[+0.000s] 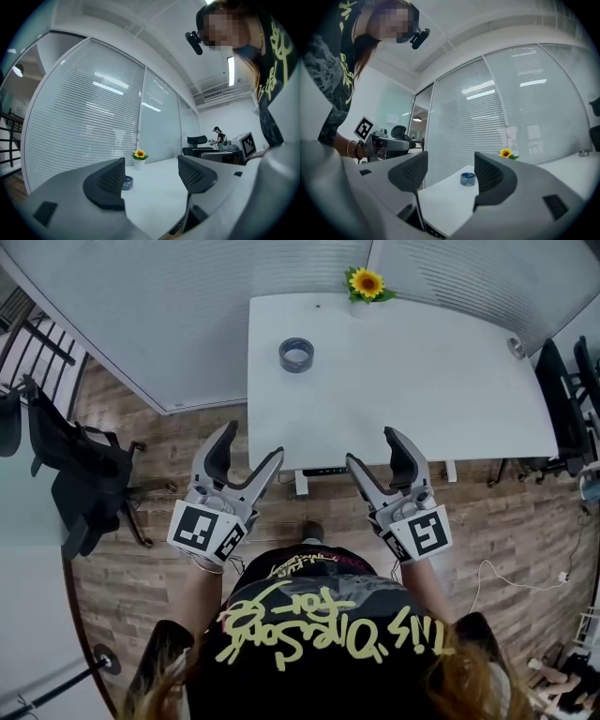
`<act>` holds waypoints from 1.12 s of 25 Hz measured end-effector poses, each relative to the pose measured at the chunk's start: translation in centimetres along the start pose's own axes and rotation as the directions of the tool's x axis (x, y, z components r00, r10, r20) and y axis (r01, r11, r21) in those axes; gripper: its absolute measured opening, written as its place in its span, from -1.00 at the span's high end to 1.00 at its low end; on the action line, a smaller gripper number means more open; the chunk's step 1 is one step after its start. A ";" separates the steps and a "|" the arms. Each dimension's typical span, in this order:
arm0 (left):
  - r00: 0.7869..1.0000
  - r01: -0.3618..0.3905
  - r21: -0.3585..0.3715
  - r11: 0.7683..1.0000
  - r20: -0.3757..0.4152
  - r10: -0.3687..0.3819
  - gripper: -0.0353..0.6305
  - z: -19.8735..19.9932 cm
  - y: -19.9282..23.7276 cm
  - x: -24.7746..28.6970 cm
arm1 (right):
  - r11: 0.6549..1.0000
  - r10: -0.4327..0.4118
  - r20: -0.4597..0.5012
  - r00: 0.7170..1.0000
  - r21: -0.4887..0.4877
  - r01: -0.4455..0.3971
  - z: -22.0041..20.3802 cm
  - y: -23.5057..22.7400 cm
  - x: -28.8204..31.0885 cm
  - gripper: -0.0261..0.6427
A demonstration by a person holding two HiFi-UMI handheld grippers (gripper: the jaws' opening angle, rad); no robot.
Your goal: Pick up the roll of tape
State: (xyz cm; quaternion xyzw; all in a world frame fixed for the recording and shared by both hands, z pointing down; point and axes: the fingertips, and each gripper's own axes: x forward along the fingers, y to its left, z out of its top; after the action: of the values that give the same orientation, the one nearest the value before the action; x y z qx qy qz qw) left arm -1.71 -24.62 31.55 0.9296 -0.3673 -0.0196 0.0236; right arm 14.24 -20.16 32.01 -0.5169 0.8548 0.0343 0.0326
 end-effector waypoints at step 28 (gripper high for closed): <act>0.989 0.120 -0.026 0.992 -0.081 -0.121 -0.15 -2.7 7.6 8.0 | 0.997 0.048 -0.069 0.996 0.071 -0.043 -3.7 -3.9 11.6 0.04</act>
State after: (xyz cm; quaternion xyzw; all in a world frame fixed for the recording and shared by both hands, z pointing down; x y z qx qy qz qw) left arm -0.90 -35.53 34.56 0.9498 -0.3089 0.0137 0.0471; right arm 12.23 -32.54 34.56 -0.4966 0.8677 -0.0128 0.0196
